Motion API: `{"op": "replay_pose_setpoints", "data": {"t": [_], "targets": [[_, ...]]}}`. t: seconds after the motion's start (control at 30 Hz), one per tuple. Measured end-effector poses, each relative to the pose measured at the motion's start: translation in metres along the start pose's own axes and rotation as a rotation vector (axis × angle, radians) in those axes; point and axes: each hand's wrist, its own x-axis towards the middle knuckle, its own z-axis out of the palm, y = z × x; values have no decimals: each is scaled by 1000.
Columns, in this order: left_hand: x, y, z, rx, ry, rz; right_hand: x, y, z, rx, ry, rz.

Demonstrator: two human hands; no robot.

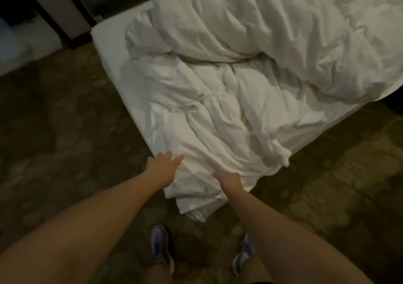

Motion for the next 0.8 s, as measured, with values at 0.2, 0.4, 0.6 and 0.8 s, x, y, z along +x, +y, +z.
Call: {"op": "replay_pose_setpoints", "data": {"t": [0.2, 0.4, 0.6, 0.8], "targets": [[50, -54, 64, -709, -115, -85, 8, 7, 109, 546, 117, 275], [103, -58, 37, -1119, 57, -32, -2, -31, 139, 315, 385, -225], [74, -30, -22, -319, -127, 389, -46, -9, 122, -35, 464, -269], [42, -7, -33, 244, -394, 437, -49, 32, 109, -136, 374, 26]]}}
